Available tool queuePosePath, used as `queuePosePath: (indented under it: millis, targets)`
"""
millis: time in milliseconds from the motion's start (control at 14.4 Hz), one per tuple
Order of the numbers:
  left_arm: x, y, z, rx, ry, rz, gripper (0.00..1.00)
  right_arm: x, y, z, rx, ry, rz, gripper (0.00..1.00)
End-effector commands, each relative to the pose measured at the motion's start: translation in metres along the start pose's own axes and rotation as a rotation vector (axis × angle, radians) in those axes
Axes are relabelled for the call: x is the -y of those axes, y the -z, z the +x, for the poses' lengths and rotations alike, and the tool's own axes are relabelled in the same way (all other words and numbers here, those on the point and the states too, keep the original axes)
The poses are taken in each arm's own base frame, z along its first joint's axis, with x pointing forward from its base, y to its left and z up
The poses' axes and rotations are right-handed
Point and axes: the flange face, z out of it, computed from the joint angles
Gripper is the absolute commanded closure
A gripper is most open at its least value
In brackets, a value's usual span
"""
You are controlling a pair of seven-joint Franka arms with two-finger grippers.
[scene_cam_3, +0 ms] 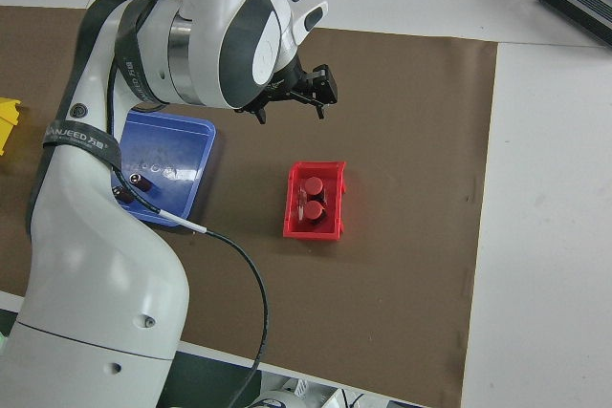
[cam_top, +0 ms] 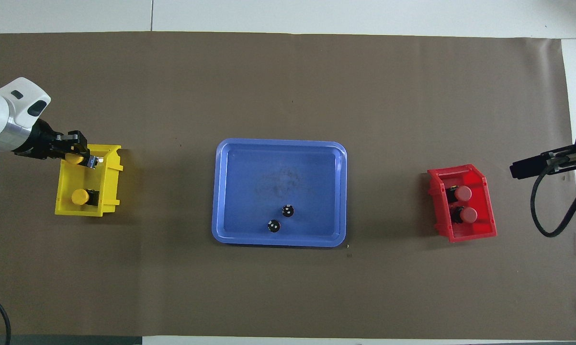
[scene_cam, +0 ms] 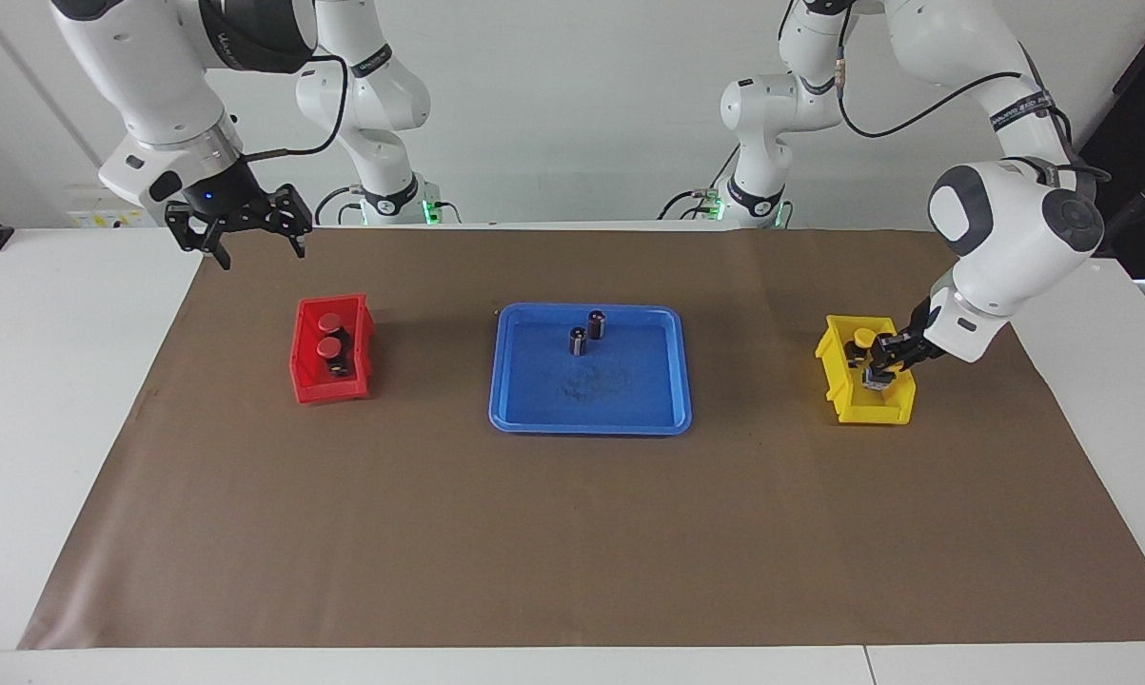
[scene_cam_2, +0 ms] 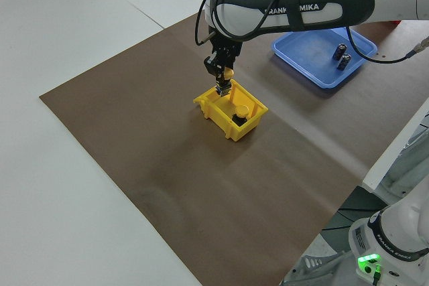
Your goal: Sort red and yellow buttons by color
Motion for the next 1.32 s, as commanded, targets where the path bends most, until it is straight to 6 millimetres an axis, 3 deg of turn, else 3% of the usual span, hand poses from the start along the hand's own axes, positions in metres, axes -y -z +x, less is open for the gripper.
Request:
queuePosePath:
  millis: [0, 69, 139, 278, 347, 1042, 1250]
  targets:
    - [0.004, -0.012, -0.011, -0.032, 0.016, -0.017, 0.98, -0.002, 0.01, 0.005, 0.025, -0.014, -0.007, 0.0]
    - [0.006, -0.014, -0.01, -0.04, 0.019, -0.016, 0.98, -0.002, 0.019, 0.005, 0.026, -0.013, -0.017, 0.0]
    - [0.016, -0.017, -0.008, -0.041, 0.037, -0.017, 0.98, -0.004, 0.02, 0.01, 0.034, -0.008, -0.042, 0.0]
    - [0.018, -0.02, -0.008, -0.051, 0.042, -0.017, 0.98, 0.004, 0.014, 0.02, 0.048, -0.016, -0.054, 0.0]
    - [0.019, -0.024, -0.009, -0.048, 0.049, -0.016, 0.98, -0.007, 0.014, 0.017, 0.045, -0.076, -0.037, 0.0]
    - [0.012, -0.052, -0.02, -0.048, 0.073, -0.013, 0.97, 0.004, 0.02, 0.016, 0.031, -0.096, -0.024, 0.0]
    - [0.012, -0.051, -0.019, -0.048, 0.071, -0.013, 0.48, 0.006, 0.02, 0.016, 0.031, -0.095, -0.024, 0.0]
